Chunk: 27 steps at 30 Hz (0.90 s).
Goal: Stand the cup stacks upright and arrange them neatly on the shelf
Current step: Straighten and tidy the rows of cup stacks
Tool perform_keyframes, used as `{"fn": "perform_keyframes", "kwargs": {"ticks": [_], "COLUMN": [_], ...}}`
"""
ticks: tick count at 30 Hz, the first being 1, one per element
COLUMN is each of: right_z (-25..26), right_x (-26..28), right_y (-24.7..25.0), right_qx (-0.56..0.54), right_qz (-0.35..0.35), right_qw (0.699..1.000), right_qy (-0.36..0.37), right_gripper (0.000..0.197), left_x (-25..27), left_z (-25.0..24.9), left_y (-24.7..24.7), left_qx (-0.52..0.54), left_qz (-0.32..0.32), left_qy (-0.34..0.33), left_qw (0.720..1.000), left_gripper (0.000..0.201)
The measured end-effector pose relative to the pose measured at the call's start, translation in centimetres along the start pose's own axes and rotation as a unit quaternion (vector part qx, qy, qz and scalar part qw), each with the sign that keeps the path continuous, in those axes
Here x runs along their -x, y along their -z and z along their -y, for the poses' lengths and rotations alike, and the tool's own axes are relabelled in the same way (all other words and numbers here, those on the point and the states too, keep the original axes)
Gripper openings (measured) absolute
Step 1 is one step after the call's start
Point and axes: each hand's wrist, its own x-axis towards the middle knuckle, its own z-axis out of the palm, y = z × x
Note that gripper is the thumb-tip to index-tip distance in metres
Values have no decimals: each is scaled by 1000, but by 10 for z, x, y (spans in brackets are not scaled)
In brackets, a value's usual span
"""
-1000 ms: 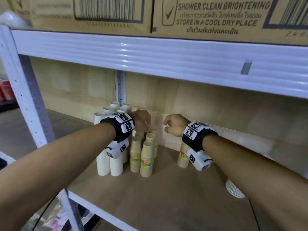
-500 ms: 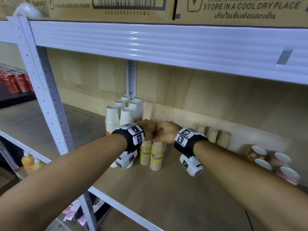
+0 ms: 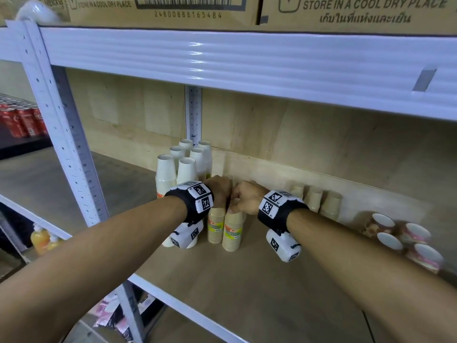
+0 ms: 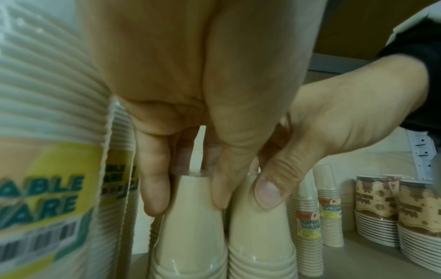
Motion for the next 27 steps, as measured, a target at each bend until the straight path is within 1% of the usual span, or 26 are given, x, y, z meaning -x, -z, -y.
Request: {"fn": "perform_keyframes", "kwargs": {"ticks": [3,5,10,13,15,17,20,21,23,26,27], "right_z": [-3,-8,-23,-41,-54,-68,-85,-91,-104,-123,-129], "right_x": [5,9,29,41,49,58,77,83,94,104,107], "right_y": [3,6,22,33,41,48,60,64,70,76,78], "right_qx": [3,8,30,42,55,62,56,51,49,59,59], "right_qz": [4,5,13,7,3,1,6,6,-5,-29,-32], "right_qw": [1000,1000,998,996,993,991,988,988,984,974,972], "right_qy": [-9,-21,-55,-80,-100,-120,-144,-148,-170,-215,-224], "right_gripper": [16,19,29,30,26,21,16,12,10,28,28], "left_x": [5,6,0,-3,-9,-13,-21,-22,-27,-33,-36], "left_z": [-3,-7,-26,-45,-60,-76,-100,-108,-123,-142,-147], "left_y": [9,15,23,29,30,32,33,34,35,35,34], "left_qx": [33,40,102,105,84,69,83,80,77,68,67], "left_qz": [22,43,87,86,77,72,79,75,63,53,48], "left_qy": [-17,-31,-81,-91,-93,-107,-135,-143,-159,-171,-173], "left_qw": [999,998,988,987,989,989,984,984,982,982,981], "left_gripper": [26,31,29,34,37,33,22,21,24,27,27]}}
